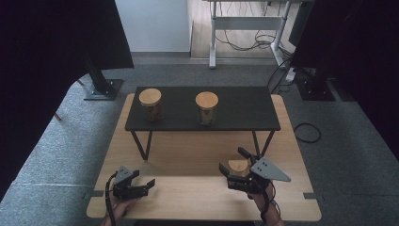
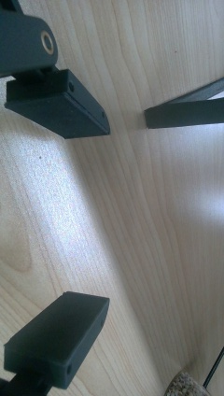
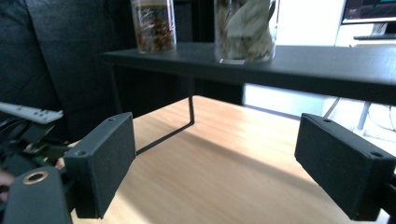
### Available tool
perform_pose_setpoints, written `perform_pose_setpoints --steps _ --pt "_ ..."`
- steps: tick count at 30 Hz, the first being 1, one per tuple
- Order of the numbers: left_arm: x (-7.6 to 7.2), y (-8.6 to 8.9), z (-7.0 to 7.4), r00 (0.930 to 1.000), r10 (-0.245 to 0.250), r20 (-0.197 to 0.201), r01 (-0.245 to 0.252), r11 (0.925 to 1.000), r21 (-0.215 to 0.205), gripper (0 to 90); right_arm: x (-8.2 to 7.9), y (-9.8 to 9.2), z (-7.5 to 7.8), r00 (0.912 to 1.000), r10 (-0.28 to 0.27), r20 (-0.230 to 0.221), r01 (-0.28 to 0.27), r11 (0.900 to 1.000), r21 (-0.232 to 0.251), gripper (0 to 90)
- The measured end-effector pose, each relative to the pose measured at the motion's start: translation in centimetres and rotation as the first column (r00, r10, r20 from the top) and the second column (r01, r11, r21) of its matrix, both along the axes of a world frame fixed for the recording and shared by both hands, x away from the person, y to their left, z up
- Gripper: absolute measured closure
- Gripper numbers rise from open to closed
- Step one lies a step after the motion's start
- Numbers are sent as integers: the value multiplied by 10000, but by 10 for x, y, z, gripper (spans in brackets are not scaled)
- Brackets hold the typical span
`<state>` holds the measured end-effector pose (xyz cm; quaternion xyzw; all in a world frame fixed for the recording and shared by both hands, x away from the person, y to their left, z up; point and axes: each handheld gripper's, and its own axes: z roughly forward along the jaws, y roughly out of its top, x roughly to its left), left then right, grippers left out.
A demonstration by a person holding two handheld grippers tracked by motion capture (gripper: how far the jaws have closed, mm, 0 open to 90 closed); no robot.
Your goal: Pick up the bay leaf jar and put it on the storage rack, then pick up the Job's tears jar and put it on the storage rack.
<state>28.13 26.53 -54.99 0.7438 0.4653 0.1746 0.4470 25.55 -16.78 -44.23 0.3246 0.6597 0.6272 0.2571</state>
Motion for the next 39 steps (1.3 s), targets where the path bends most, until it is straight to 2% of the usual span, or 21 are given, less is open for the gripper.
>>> perform_pose_setpoints --steps 6,10,16,21,26,33,39 --pt "0 0 0 10000 12 -2 -12 10000 2 142 -14 3 -18 9997 137 -191 -146 9986 -500 114" --pt "0 0 0 10000 2 -14 -2 10000 10 142 -22 2 -33 9981 53 -610 -79 9991 -426 114" --pt "0 0 0 10000 23 3 -23 10000 14 141 -29 1 -49 9951 52 -983 -88 9993 -363 116" --pt "-1 0 0 10000 14 -11 -14 10000 37 141 -31 2 -66 9898 -70 -1425 -24 9978 -656 113" --pt "-1 0 0 10000 11 -14 -11 10000 46 141 -31 2 -73 9861 -178 -1652 56 9972 -742 113" --pt "0 -1 0 10000 -21 -27 21 10000 58 141 -31 0 -72 9868 -183 -1606 78 9978 -655 109" --pt "0 -1 0 10000 -54 -25 54 10000 79 141 -32 -11 -74 9858 -258 -1657 163 9981 -588 109"
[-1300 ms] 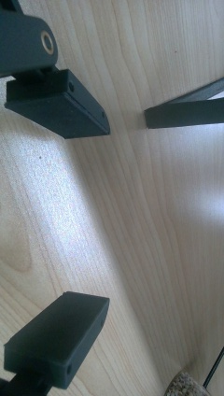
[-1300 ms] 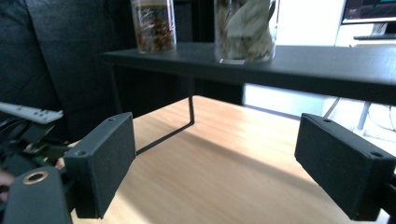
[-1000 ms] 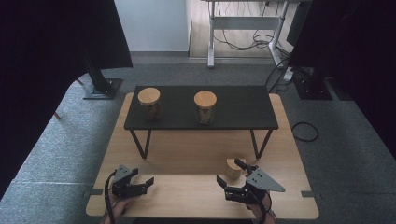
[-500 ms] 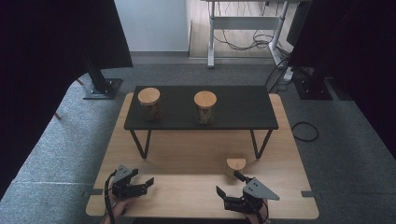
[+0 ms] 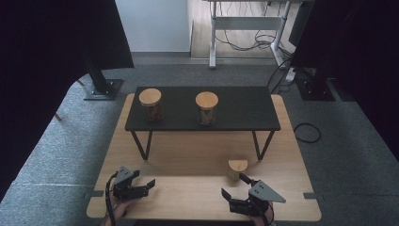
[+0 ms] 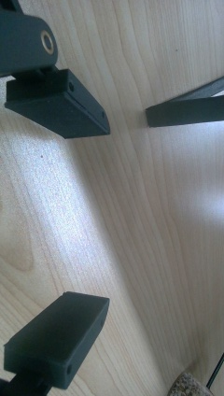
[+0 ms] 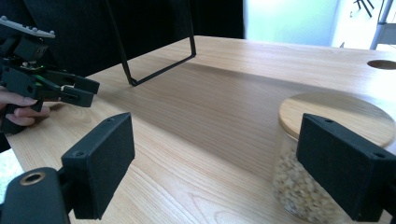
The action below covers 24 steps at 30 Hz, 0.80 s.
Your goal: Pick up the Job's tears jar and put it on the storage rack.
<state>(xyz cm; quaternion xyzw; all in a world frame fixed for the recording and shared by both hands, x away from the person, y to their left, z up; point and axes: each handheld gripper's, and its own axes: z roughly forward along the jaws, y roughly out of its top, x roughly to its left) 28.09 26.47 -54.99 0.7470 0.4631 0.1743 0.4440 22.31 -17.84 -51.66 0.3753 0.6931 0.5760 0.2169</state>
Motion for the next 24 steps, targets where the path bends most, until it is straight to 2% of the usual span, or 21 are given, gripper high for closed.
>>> perform_pose_setpoints --steps 8,12,24 --pt "0 0 0 10000 -25 -7 25 10000 1 141 1 -20 -1 9999 -112 -20 112 9999 62 116" --pt "0 0 0 10000 -21 -24 21 10000 0 140 5 -33 -3 9996 -229 -186 231 9996 140 118" --pt "0 0 0 10000 -60 -31 60 10000 15 140 10 -46 -9 9988 -320 -376 314 9994 -177 114"
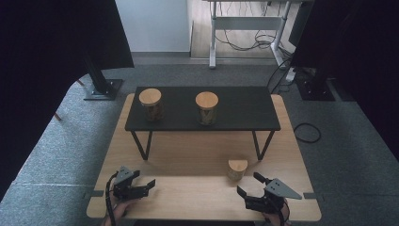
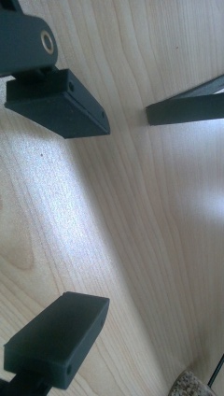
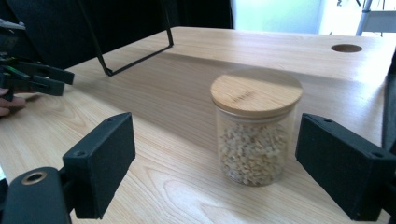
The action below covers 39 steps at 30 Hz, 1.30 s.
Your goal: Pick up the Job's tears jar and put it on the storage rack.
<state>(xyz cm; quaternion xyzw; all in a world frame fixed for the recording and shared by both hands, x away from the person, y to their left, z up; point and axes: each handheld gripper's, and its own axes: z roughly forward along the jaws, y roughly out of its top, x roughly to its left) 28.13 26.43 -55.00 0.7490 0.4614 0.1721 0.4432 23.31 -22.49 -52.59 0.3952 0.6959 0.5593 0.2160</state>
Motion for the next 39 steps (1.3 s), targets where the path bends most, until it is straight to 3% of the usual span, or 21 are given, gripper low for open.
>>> perform_pose_setpoints --steps 18,39 --pt "0 -1 0 9999 100 10 -100 9999 76 135 17 -7 -10 9991 -219 -361 210 9995 -256 110" --pt "0 -2 0 10000 24 17 -25 9999 161 135 40 6 -17 9977 -402 -545 372 9978 -548 105"
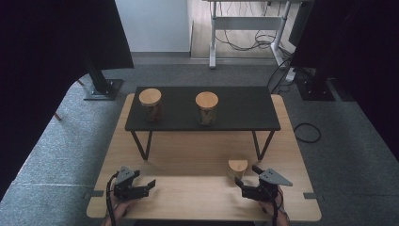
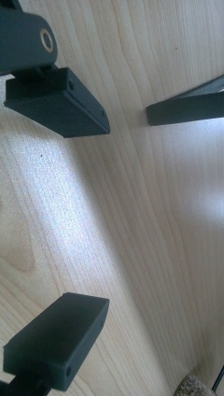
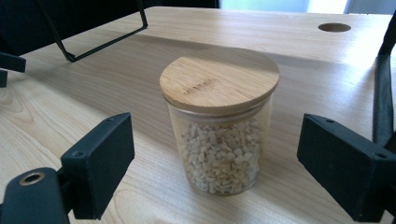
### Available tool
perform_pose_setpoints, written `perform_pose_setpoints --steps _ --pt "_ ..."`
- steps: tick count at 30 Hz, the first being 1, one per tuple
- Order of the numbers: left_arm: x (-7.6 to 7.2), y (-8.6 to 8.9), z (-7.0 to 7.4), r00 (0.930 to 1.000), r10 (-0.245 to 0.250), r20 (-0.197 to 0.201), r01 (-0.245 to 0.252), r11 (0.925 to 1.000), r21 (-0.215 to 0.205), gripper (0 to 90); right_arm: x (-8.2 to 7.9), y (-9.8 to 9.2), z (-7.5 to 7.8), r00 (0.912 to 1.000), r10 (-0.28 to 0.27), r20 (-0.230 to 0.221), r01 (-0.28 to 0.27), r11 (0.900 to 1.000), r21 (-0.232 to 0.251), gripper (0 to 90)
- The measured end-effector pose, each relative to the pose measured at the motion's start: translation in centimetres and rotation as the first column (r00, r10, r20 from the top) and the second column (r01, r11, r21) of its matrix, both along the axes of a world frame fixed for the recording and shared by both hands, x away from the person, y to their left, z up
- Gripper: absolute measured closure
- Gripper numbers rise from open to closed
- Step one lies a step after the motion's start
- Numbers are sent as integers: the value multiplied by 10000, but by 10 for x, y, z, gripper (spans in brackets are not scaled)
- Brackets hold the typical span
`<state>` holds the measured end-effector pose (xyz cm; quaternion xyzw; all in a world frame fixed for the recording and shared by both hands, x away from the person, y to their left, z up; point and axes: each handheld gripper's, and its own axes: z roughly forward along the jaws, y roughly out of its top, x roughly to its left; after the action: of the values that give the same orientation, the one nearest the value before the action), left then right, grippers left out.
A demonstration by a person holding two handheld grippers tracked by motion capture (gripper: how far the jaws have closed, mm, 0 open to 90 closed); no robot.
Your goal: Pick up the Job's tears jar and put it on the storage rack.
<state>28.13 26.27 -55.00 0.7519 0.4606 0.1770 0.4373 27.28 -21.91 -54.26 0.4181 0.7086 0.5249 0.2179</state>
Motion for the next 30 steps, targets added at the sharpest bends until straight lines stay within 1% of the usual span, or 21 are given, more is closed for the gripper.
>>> perform_pose_setpoints --steps 5,13,16,20,22,26,27,28,30 --pt "0 0 0 10000 -14 -6 14 10000 20 135 5 2 -3 10000 -2 -71 1 10000 -68 104" --pt "0 -1 0 10000 -12 4 12 10000 36 135 13 8 -5 9997 138 -189 -141 9998 -166 100" --pt "0 -1 0 10000 -12 0 12 10000 37 135 16 10 -5 9997 161 -200 -164 9997 -180 99" --pt "0 -1 0 10000 -16 4 16 10000 36 135 22 14 -4 9994 245 -231 -252 9992 -319 99" --pt "0 0 0 10000 -19 5 19 10000 30 135 26 16 -4 9996 195 -225 -204 9989 -425 100" --pt "0 0 0 10000 -43 -1 43 10000 7 135 32 19 -3 9997 146 -217 -157 9987 -491 103" --pt "0 0 0 10000 -59 1 59 10000 13 135 33 19 -3 9997 107 -205 -117 9986 -508 107" --pt "0 0 0 10000 -68 -1 68 10000 24 135 35 22 -3 9998 -44 -177 33 9981 -612 116" --pt "0 -1 0 10000 -79 6 79 10000 36 135 36 23 -3 9998 -95 -152 85 9978 -660 124"
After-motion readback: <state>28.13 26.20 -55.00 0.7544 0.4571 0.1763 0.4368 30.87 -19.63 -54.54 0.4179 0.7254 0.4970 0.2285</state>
